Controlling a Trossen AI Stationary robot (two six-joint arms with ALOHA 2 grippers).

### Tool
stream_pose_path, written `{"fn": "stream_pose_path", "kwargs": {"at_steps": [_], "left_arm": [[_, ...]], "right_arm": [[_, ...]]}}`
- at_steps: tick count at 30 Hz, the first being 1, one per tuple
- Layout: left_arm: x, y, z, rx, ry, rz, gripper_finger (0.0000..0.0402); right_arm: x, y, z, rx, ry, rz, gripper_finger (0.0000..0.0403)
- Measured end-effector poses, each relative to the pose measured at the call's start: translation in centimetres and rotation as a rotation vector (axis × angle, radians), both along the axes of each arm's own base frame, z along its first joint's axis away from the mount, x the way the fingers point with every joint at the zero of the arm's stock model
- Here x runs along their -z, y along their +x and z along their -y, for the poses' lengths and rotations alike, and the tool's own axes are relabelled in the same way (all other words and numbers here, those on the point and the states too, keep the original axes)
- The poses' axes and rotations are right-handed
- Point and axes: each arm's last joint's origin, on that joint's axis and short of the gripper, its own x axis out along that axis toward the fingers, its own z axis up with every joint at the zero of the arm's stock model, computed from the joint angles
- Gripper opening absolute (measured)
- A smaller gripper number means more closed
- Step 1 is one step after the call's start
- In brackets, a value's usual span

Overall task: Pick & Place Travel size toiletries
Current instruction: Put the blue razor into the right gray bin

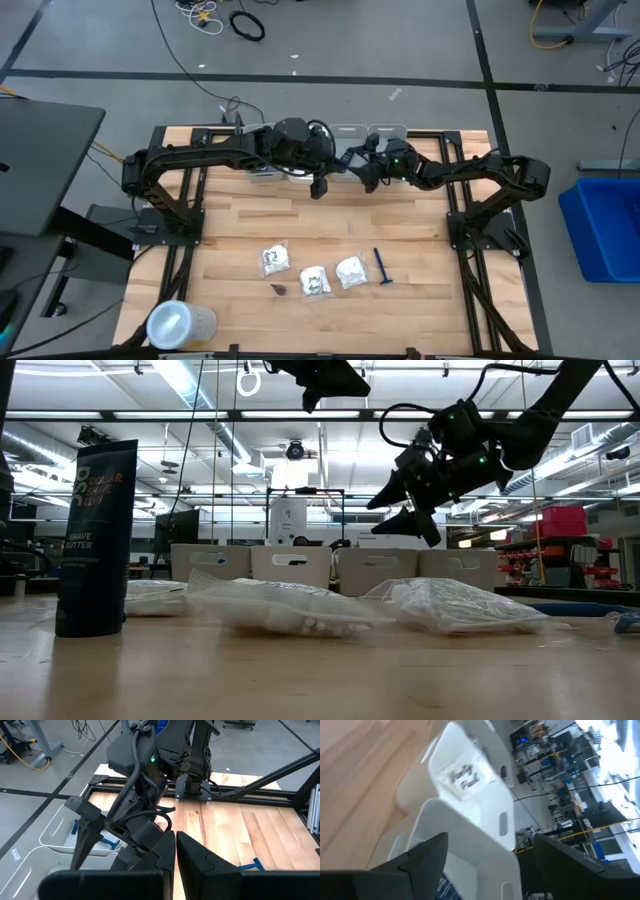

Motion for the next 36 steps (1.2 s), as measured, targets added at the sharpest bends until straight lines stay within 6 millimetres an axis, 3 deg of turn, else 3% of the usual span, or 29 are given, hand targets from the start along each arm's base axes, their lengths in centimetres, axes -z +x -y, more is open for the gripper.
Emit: {"fn": "stream_pose_path", "kwargs": {"at_steps": [7,20,28,36], "left_arm": [[0.0,0.0,0.0,-0.005,-0.001,0.0,0.0025],[0.0,0.0,0.0,-0.004,0.001,0.0,0.0025],[0.0,0.0,0.0,-0.006,-0.006,0.001,0.0025],[0.0,0.0,0.0,-0.024,-0.014,0.001,0.0025]], "right_arm": [[-2.1,0.5,-1.0,0.041,0.035,0.19,0.0287],[-5.1,0.2,-4.2,0.006,0.066,0.298,0.0243],[-7.9,-0.8,-6.3,-0.06,0.061,0.409,0.0227],[-10.2,-2.3,-6.9,-0.072,0.041,0.507,0.0214]]}}
